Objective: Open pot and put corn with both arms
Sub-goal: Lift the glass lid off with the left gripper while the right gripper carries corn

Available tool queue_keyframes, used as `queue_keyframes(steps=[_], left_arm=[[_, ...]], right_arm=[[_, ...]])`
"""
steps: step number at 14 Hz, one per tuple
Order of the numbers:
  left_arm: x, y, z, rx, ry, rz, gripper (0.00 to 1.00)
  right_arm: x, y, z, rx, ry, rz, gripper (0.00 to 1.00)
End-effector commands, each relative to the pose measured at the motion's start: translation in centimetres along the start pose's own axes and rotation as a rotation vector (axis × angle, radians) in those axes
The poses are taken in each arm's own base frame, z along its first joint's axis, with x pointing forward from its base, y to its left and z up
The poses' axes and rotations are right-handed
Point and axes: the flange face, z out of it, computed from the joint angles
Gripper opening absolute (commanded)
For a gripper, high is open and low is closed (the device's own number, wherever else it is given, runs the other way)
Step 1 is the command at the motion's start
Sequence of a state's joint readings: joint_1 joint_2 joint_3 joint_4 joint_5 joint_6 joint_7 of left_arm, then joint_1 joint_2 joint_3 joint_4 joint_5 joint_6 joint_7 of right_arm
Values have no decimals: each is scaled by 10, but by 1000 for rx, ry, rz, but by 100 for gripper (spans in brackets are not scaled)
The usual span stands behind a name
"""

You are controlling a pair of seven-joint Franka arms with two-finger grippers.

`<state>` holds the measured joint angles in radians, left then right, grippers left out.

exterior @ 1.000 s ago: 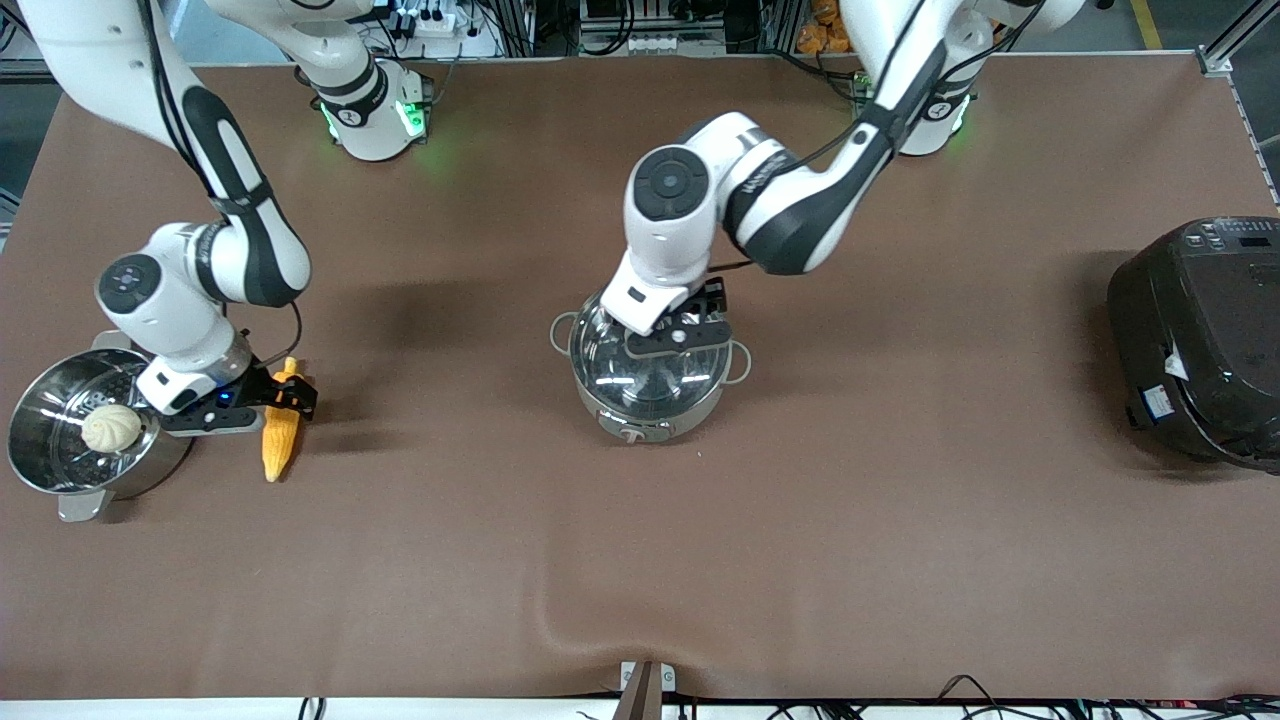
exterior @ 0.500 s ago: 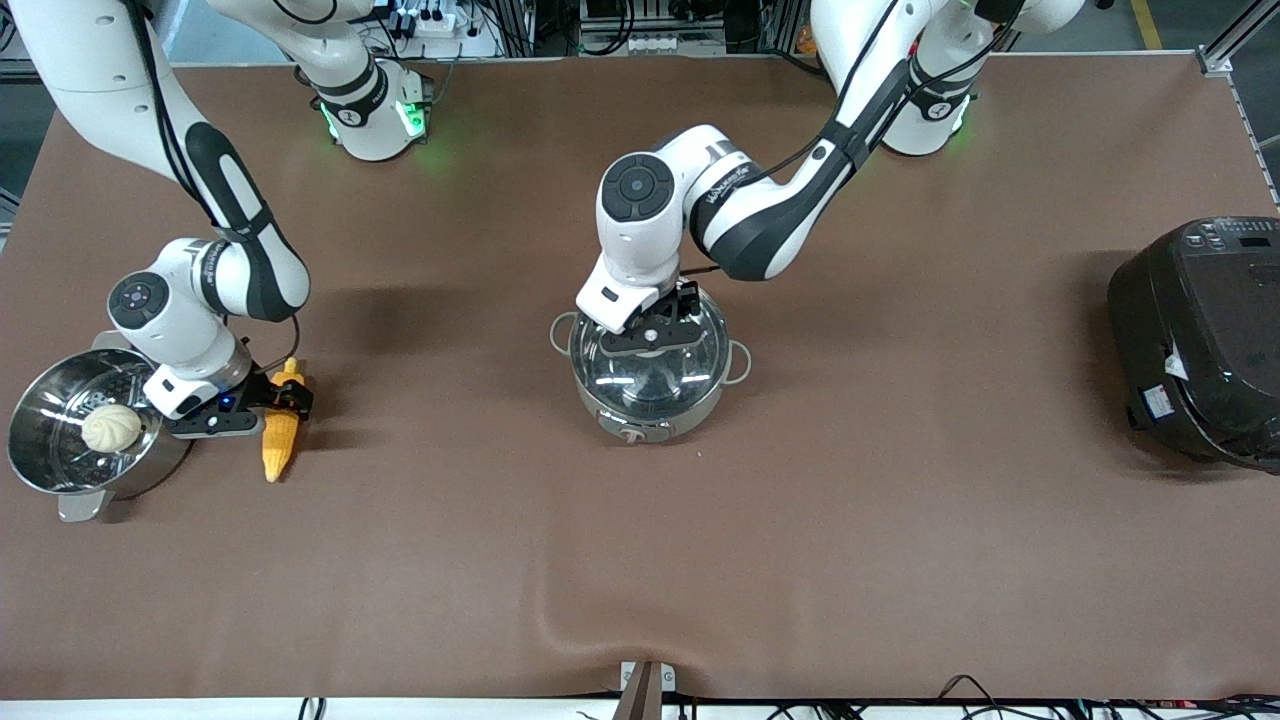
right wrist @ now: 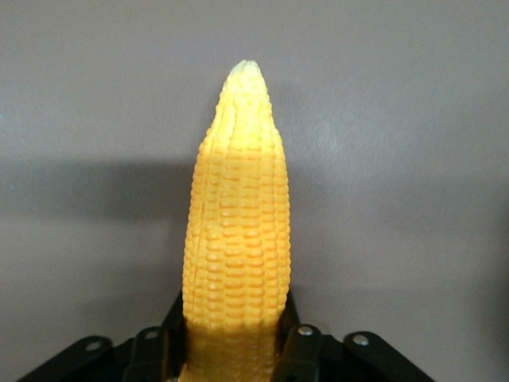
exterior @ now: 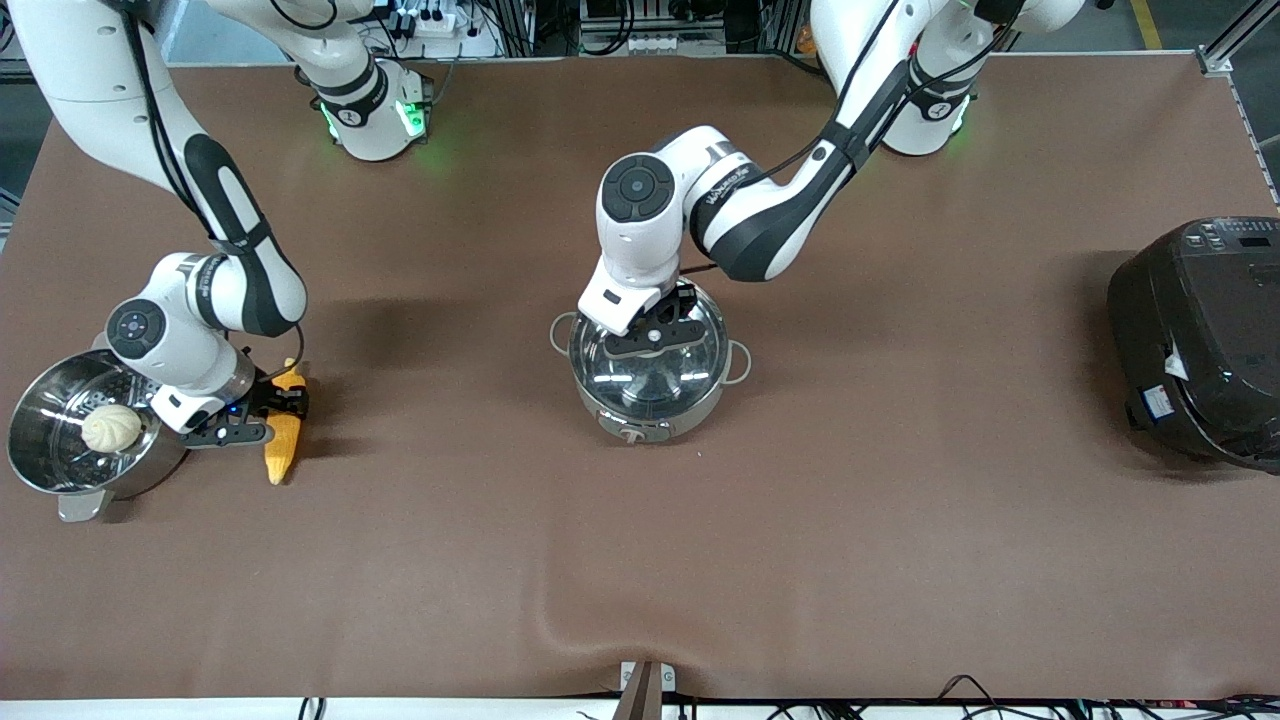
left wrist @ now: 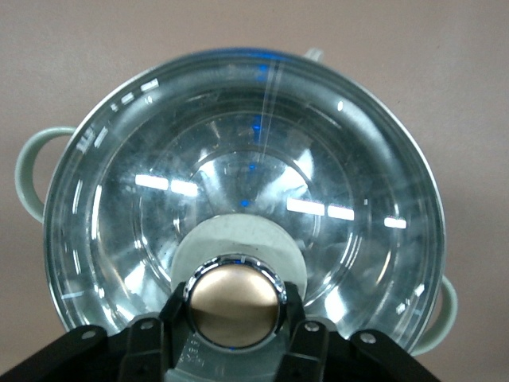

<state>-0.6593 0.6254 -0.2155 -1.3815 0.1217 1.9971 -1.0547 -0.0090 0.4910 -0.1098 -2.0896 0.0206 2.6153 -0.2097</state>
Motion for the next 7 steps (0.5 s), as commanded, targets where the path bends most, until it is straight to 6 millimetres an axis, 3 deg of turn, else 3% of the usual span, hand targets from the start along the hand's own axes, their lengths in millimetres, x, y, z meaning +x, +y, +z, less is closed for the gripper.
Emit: queue_keyframes(steps=[1,2,4,6,7], left_arm=[[5,-10,-61,-22,59,-32,0],[14,-22,-75,-14,63,-49,0],[53,-69,-107,3,69,-124,0],[93,-113,-111,32,54,-154,0],[105,-125,-112,29,50,-159,0]], right_arm=[[17,1,-25,15,-22,-19,0],[26,1,-39,21,-47,-21,0],[46,0,-76,39,-99,-50,0],[63,-11,-114,53,-146,-66,0],[69,-19,-128,59,-166,-80,0]])
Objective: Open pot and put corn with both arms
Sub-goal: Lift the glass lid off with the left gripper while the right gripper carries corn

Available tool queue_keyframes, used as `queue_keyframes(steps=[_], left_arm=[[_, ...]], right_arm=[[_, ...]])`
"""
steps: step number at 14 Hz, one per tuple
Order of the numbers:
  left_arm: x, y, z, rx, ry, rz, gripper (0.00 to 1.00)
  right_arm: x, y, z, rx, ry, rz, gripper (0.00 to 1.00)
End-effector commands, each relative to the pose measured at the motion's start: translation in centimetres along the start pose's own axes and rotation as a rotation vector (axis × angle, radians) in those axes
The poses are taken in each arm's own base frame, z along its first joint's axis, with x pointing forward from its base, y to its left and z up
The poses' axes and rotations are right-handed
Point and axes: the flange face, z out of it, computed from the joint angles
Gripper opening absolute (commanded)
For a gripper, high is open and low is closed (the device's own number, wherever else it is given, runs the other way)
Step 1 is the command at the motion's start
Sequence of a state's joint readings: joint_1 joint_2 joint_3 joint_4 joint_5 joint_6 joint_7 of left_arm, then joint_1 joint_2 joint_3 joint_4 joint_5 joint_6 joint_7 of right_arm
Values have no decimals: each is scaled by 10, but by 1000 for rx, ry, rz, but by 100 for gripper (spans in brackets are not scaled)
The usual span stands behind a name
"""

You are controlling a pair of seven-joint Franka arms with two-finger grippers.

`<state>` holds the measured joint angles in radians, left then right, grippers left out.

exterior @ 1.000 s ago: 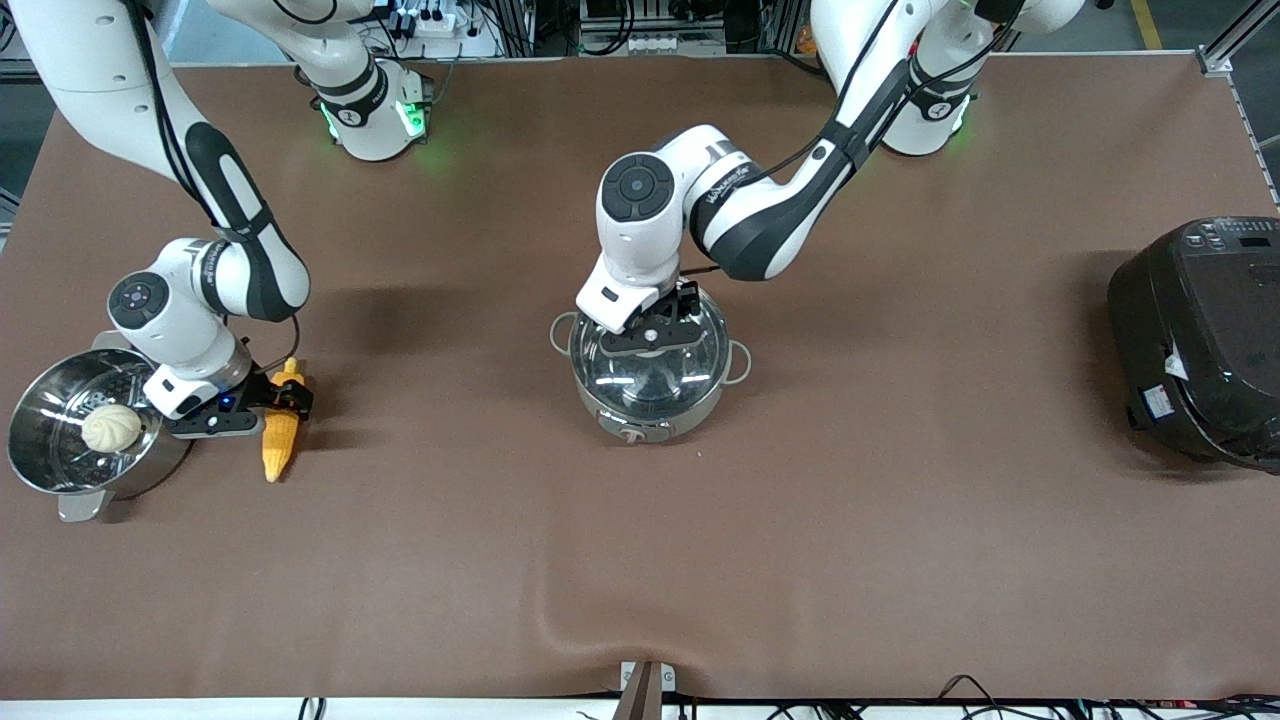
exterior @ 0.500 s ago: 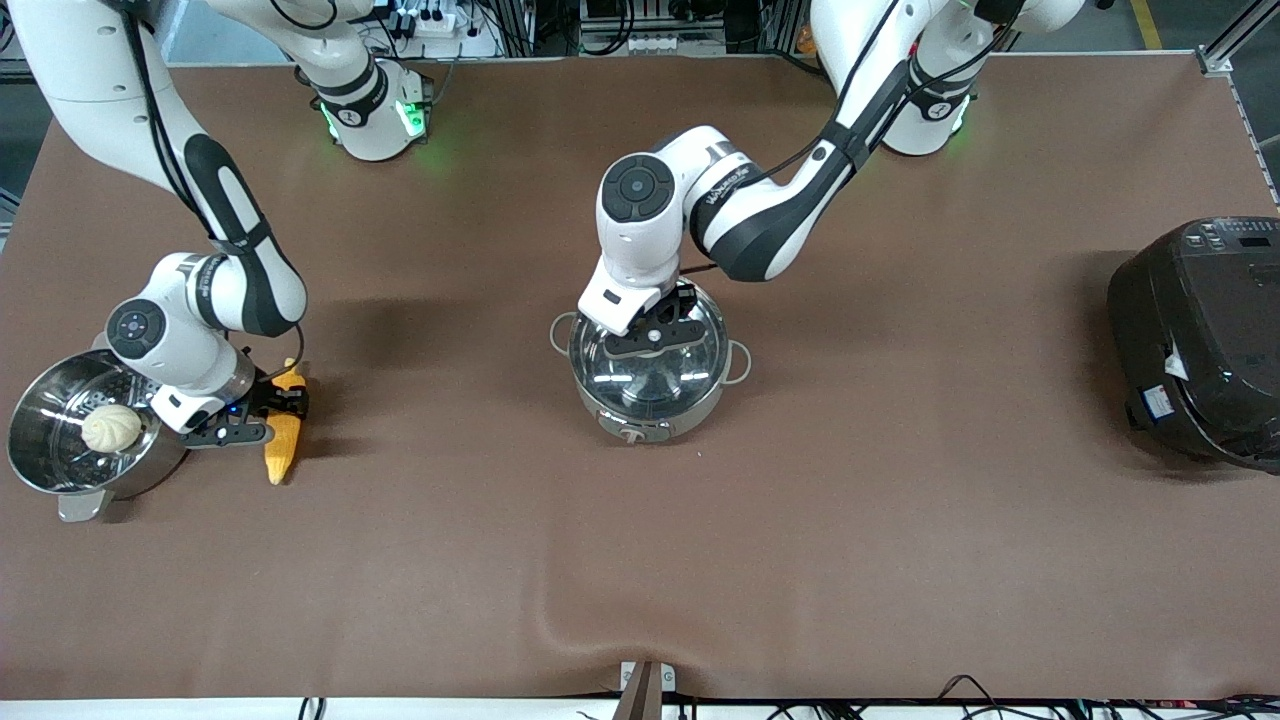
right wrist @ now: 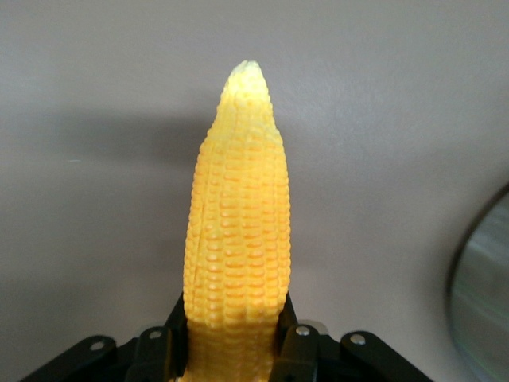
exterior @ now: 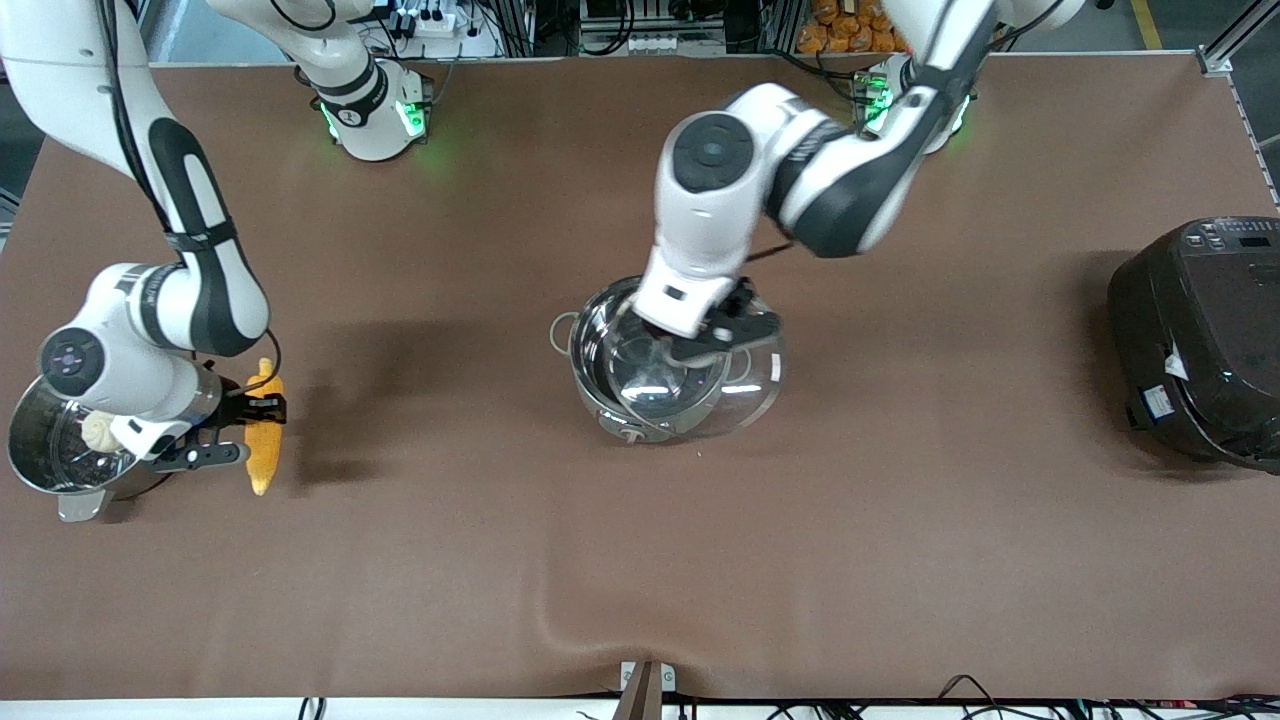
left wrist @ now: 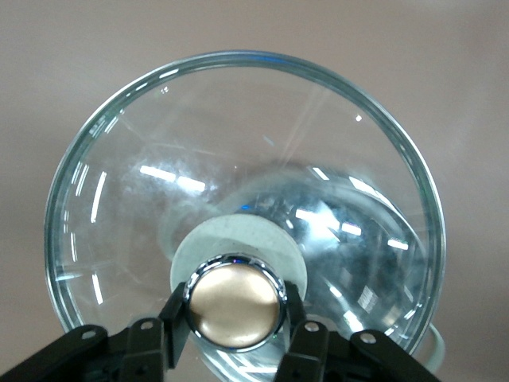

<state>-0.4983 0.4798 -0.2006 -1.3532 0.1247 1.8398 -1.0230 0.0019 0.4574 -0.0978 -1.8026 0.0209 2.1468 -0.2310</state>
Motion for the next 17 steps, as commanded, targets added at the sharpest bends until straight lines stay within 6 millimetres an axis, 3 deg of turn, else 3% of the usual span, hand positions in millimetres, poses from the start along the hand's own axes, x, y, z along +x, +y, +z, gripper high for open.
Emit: queue_keyframes(steps=[1,3,5,8,9,10,12,15,17], left_arm=[[35,-36,-8,15,6,-25,0],[64,-62,4,31,-10,-53,0],[101,-103,28,62,-40,-82,0],[148,-160,66,67,-67,-66,0],[156,-171,77,61,-65,-64,0],[165,-182,94,49,-60,-68,0],[180,-195,131,14,-31,-60,0],[191,-199,181,-17,-20,-67,0],[190,-199,202,-26,-19,-61,0]], right_arm=[[11,-24,-43,18,-36,-47,0],[14,-61,-63,50,-5,-76,0],[29,-104,-88,63,44,-41,0],[32,-199,-103,54,64,-64,0],[28,-236,-102,50,61,-55,0],[25,-260,-104,50,65,-52,0],[15,-329,-120,56,99,-101,0],[0,-426,-122,78,127,3,0],[-30,-510,-113,81,136,1,0]])
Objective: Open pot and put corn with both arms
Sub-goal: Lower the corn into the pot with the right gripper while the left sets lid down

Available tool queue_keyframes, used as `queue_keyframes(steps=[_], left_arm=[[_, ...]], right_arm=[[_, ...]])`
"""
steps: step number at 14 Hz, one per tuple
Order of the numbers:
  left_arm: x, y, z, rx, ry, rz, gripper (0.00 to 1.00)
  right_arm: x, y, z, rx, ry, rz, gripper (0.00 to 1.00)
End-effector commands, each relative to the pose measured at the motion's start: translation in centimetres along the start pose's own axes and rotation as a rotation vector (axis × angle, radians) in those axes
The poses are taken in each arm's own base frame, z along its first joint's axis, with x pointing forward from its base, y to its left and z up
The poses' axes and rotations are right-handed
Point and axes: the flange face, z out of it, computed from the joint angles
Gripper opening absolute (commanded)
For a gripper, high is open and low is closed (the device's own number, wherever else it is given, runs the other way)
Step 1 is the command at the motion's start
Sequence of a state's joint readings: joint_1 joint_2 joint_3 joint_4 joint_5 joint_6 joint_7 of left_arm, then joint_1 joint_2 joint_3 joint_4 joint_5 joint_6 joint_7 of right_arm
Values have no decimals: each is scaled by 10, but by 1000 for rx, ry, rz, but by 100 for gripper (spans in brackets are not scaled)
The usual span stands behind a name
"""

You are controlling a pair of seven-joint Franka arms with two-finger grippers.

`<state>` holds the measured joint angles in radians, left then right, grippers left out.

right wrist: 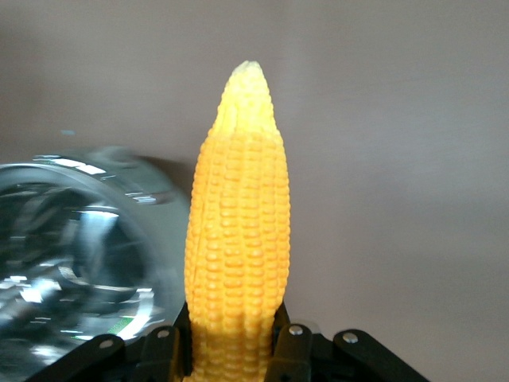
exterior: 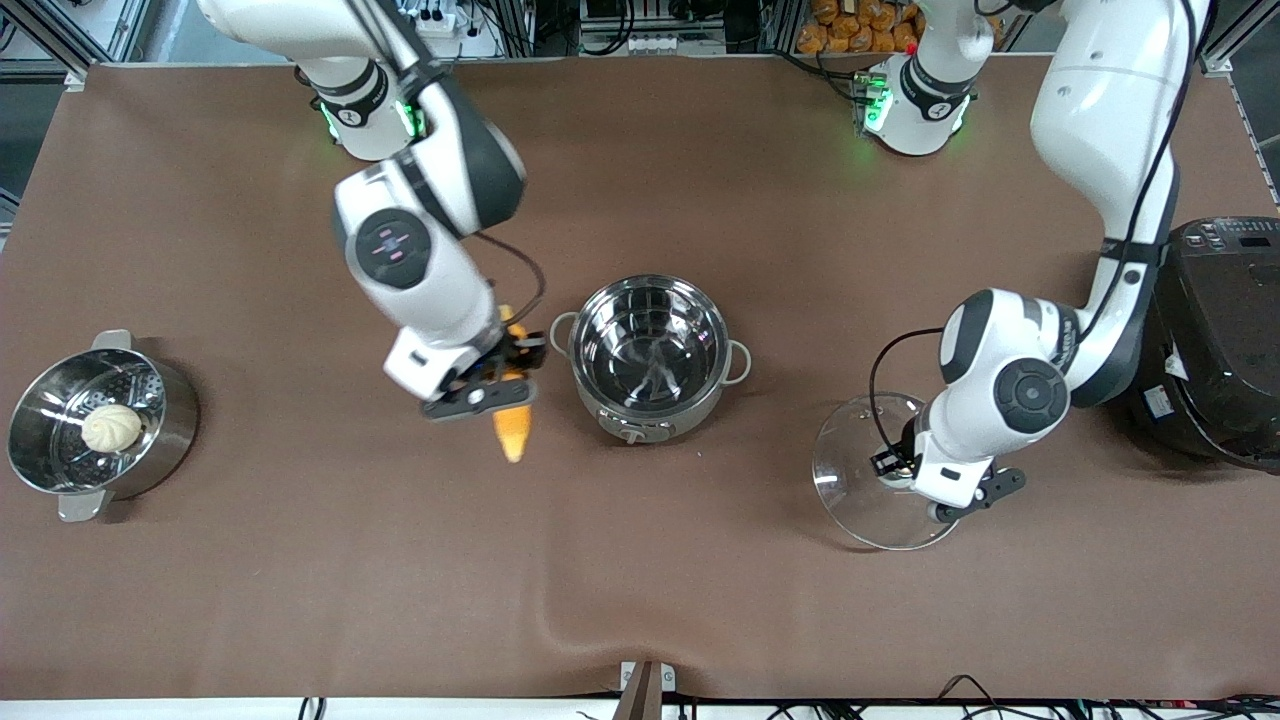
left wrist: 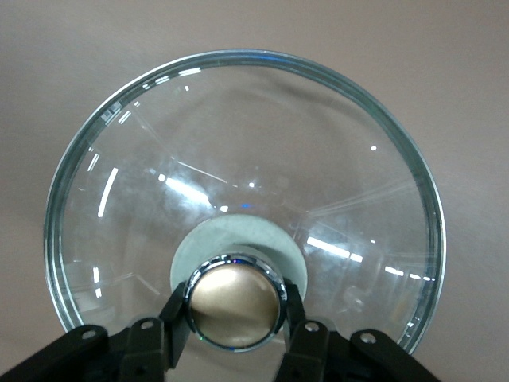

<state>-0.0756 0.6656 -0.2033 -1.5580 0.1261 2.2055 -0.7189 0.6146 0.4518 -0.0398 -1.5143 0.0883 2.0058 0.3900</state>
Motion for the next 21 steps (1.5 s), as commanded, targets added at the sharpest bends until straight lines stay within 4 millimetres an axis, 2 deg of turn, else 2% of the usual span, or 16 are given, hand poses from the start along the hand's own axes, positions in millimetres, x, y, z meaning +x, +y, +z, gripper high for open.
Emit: queue_keyframes(steps=[1,2,3,6,7,8,9,10,12,13,14,15,16,17,19,21], left_arm=[[2,3,12,-20,38,33,0],[1,4,21,-32,46,33,0],[0,3,27,-41,53,33,0],[-5,4,33,-42,52,35,0],[-5,4,32,-43,53,29,38],[-7,3,32,-39,49,32,99],[-10,4,26,-35,51,36,100],[-9,0,12,-35,59,33,100],[-11,-7,-31,-9,61,44,100],[-7,-19,-55,8,59,44,100],[-9,-24,-84,16,70,57,100],[-11,-33,-116,25,83,72,100],[-11,-48,-146,37,87,90,100],[-19,-56,-172,55,79,132,100],[-41,-70,-227,85,66,201,100],[-61,-83,-278,57,81,220,100]], right_arm=[[-24,-99,21,16,29,55,0],[-33,-121,33,26,48,77,0],[-38,-135,44,36,67,81,0],[-47,-152,69,26,65,59,0],[-50,-155,75,19,59,51,0],[-51,-155,79,9,58,46,0],[-50,-153,80,6,57,47,0],[-49,-151,80,5,56,48,0],[-45,-146,82,5,53,61,0],[-42,-141,81,7,50,74,26],[-42,-140,85,-1,47,79,85],[-44,-141,88,-7,43,81,100],[-44,-140,88,-10,38,85,100],[-43,-137,85,-11,35,88,100],[-27,-110,76,-23,21,125,100],[-15,-85,55,-28,9,158,100]])
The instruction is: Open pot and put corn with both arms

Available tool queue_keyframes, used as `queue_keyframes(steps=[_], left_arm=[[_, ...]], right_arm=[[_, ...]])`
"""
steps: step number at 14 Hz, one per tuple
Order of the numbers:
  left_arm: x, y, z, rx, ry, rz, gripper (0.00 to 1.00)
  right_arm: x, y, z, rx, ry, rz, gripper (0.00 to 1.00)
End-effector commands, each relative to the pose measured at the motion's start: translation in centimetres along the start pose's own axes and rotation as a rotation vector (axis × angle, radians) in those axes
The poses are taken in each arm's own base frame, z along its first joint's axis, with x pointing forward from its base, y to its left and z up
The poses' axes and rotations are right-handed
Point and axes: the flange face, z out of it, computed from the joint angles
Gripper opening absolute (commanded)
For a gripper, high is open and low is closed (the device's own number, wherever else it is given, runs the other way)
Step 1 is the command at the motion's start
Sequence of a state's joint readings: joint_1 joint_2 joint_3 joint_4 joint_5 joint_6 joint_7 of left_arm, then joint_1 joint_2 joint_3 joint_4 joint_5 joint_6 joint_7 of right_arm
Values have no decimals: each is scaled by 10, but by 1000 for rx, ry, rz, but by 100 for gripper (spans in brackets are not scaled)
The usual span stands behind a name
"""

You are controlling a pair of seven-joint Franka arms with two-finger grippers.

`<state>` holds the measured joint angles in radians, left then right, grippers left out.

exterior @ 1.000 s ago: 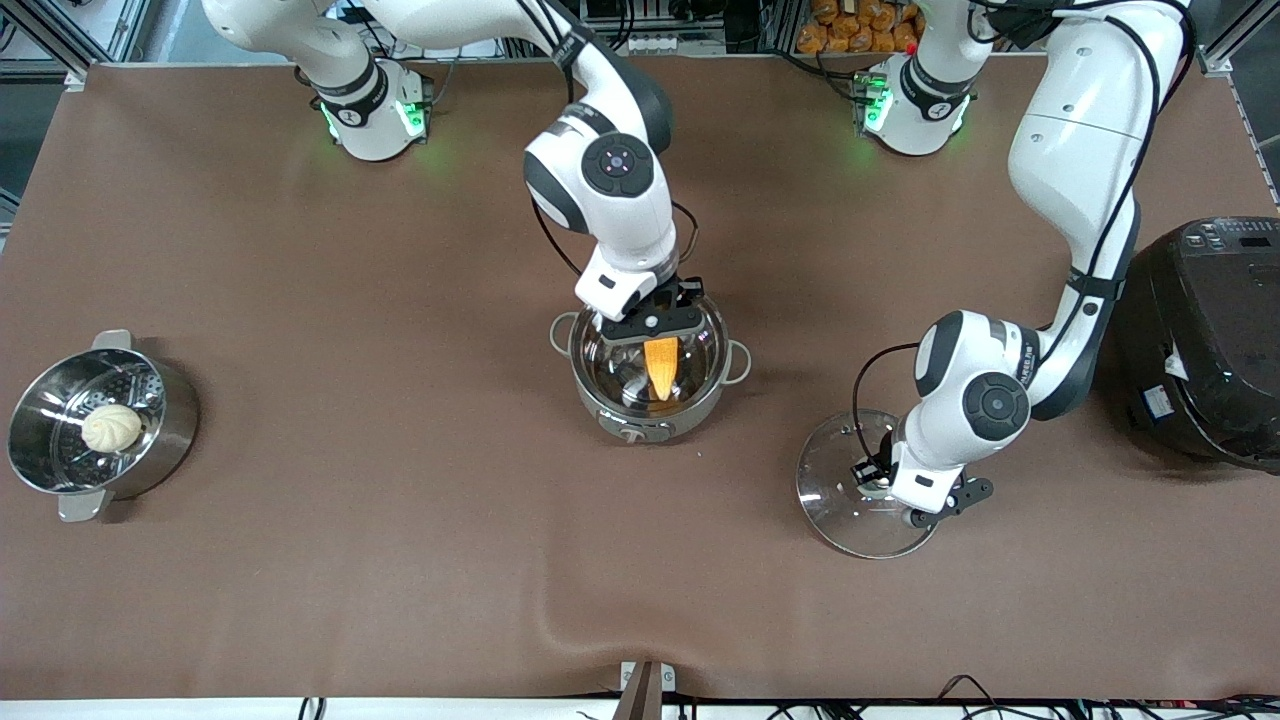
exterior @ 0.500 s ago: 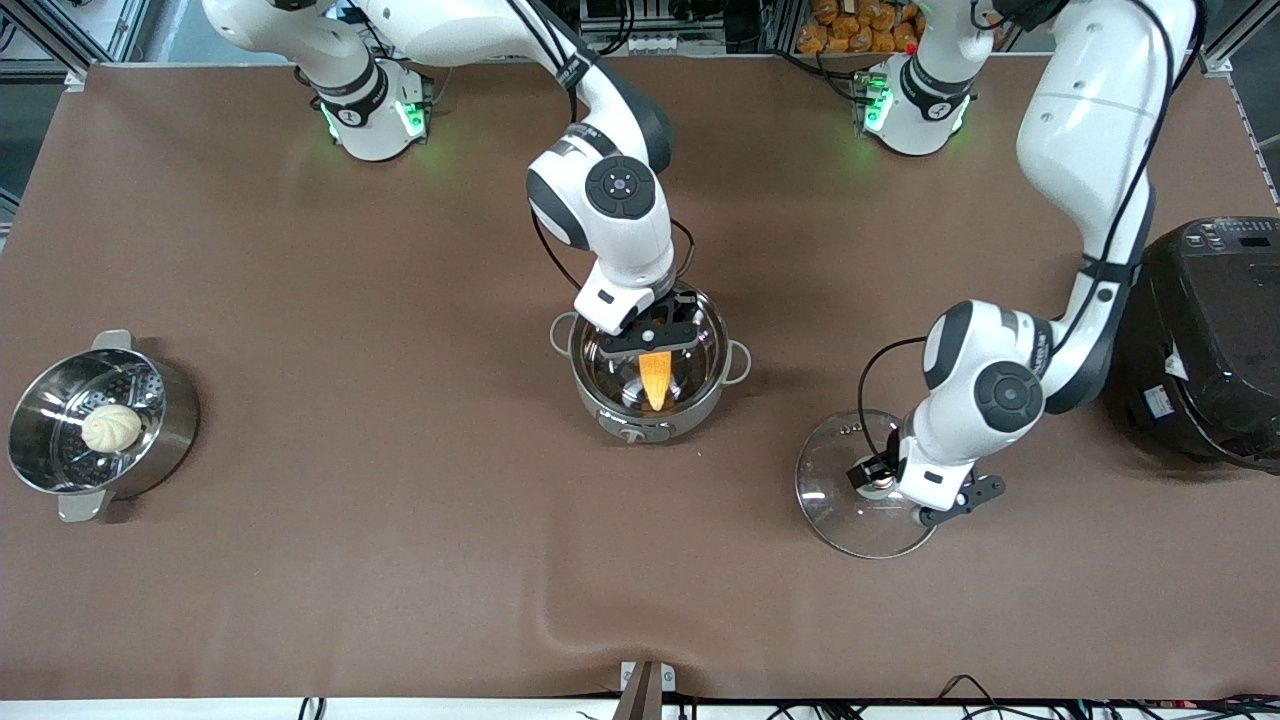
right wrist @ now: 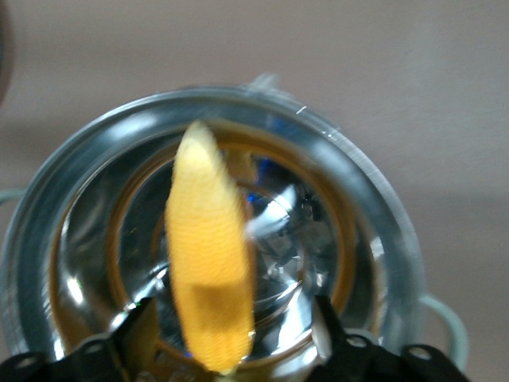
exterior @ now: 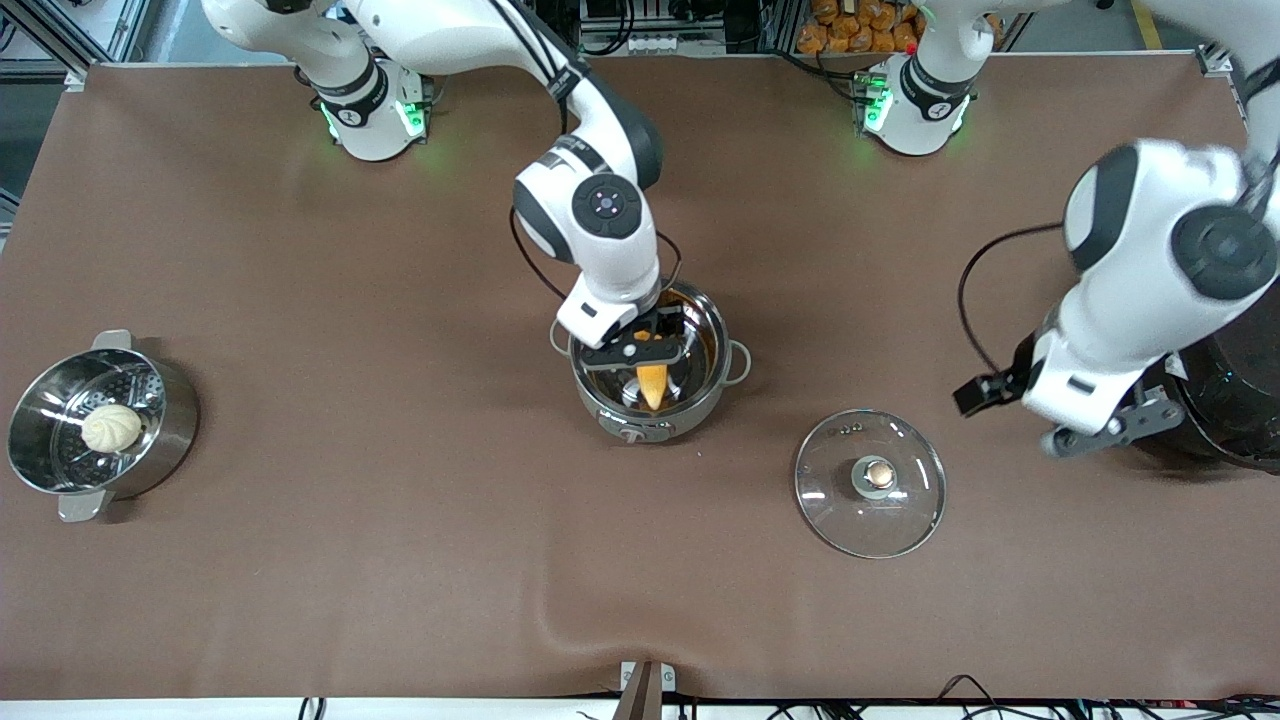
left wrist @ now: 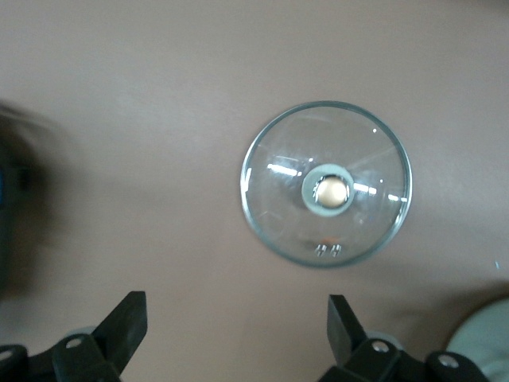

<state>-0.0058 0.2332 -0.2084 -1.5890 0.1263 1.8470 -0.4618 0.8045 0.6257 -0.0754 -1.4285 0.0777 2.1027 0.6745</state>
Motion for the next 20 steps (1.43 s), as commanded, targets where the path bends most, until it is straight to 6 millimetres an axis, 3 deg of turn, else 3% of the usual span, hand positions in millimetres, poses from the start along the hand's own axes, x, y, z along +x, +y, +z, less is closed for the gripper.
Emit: queue_keyframes(steps=[1,3,5,9,13,16,18,20], left_arm=[[-41,-16,-61,-32,-4,59,100],[-59,-38,-105,-96,-8,127,100],[-74,-59,-134,-113,0,186,100],[-89,-51,-150,-83,-83,248,100],[-82,-39,-146,-26,-79,300,100],[-74,-53,-152,-37,-67,346,100],[-73,-57,-153,-41,-66,337,100],[-69,-65,-150,-67,-75,318,100]], right_arm=[[25,39,-36,-8,-18,43,100],[49,90,-64,-16,-51,62,100],[73,153,-99,-16,-65,69,100],[101,293,-173,-3,-63,166,100],[86,374,-247,-13,-46,195,100],[57,445,-303,-28,-45,140,100],[44,475,-318,-49,-61,96,100],[23,487,-339,-47,-82,106,100]])
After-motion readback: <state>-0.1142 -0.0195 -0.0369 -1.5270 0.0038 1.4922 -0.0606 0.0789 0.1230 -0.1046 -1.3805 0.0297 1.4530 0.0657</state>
